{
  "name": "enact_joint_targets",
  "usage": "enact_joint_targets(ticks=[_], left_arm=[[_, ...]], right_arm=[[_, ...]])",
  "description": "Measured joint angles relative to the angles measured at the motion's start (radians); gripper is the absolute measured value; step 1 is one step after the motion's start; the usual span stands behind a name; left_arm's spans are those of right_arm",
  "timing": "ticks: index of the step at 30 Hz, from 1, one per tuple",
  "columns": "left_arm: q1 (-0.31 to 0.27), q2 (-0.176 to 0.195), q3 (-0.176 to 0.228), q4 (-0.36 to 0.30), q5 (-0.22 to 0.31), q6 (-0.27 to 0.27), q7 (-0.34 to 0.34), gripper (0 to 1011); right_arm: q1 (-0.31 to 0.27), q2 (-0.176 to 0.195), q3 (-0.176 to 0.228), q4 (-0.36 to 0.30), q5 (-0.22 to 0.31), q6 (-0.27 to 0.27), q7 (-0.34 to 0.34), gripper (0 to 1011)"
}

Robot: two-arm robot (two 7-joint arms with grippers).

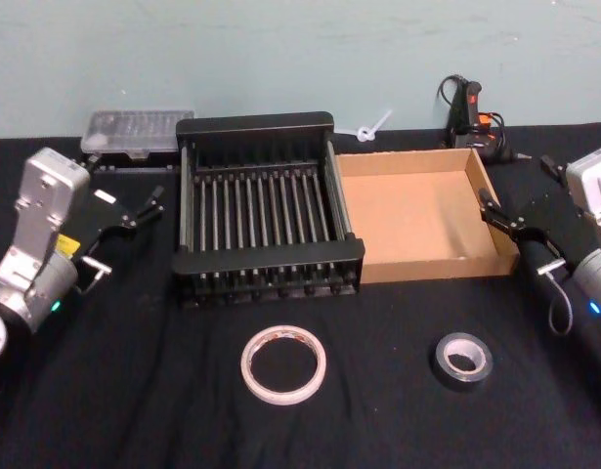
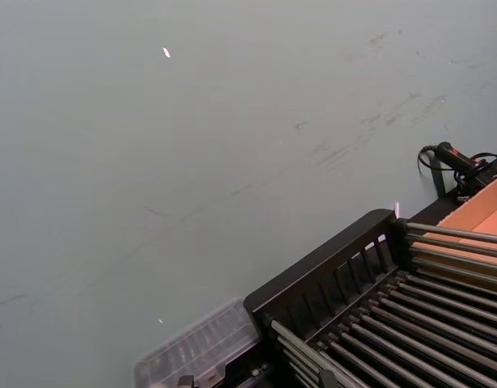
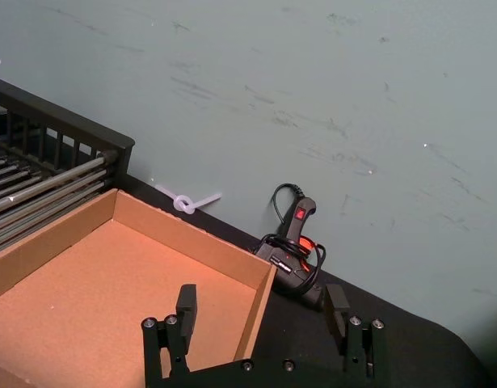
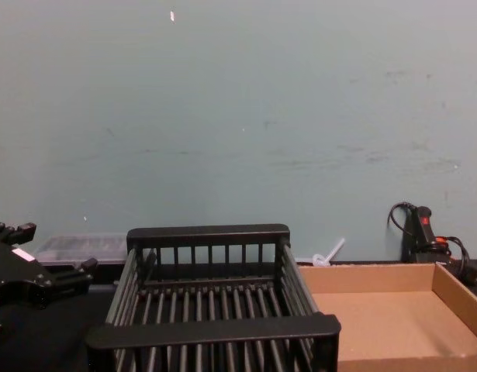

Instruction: Pick up the white tape and place it into the black box , Pick up the silver tape and place it into the brown box.

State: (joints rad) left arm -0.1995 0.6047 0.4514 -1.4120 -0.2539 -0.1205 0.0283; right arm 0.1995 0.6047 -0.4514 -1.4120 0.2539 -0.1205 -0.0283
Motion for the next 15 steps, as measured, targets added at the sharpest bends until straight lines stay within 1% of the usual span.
enact_joint_targets(ticks=[15], left_arm=[[0.000, 0.000, 0.000, 0.000, 0.000, 0.000, 0.000, 1001]], right_arm=[[0.000, 0.000, 0.000, 0.000, 0.000, 0.000, 0.000, 1002]])
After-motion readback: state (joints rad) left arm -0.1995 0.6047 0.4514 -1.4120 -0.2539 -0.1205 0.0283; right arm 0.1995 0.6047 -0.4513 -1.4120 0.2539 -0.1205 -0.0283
